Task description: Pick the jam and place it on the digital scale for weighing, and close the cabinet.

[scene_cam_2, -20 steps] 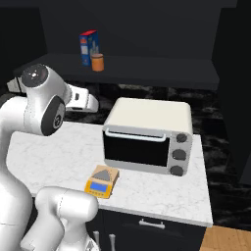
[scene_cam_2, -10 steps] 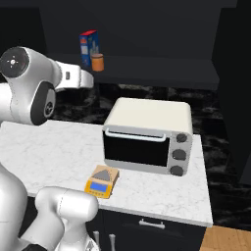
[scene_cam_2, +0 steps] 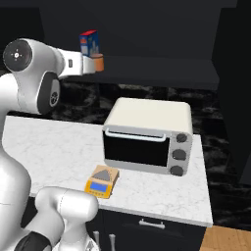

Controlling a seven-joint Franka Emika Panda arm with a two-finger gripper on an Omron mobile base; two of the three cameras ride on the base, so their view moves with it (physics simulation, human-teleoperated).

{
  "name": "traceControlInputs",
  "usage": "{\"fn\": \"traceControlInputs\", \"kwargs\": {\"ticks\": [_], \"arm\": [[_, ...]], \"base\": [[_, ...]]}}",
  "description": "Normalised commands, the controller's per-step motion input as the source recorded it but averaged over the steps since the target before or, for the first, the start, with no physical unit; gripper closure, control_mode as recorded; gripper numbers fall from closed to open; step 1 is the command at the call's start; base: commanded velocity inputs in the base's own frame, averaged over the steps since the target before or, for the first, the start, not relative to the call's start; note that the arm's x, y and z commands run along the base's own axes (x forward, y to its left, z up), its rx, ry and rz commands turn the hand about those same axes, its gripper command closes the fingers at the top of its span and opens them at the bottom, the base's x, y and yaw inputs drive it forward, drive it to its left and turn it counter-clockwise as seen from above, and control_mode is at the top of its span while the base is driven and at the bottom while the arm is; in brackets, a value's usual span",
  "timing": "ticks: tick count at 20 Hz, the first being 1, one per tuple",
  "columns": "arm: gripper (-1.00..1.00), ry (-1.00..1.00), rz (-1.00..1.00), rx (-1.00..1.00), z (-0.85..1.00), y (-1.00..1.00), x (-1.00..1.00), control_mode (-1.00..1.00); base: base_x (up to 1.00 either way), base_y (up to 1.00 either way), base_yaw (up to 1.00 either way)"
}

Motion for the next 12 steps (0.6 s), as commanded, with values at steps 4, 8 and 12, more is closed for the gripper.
{"fn": "traceControlInputs", "kwargs": {"ticks": [4, 8, 12], "arm": [[-1.0, 0.04, 0.0, 0.0, 0.0, 0.0, 0.56, -1.0], [-1.0, 0.07, 0.0, 0.0, 0.0, 0.0, 0.42, -1.0], [-1.0, 0.0, 0.0, 0.0, -0.06, 0.0, 0.24, -1.0]], "base": [[0.0, 0.0, 0.0], [0.0, 0.0, 0.0], [0.0, 0.0, 0.0]]}}
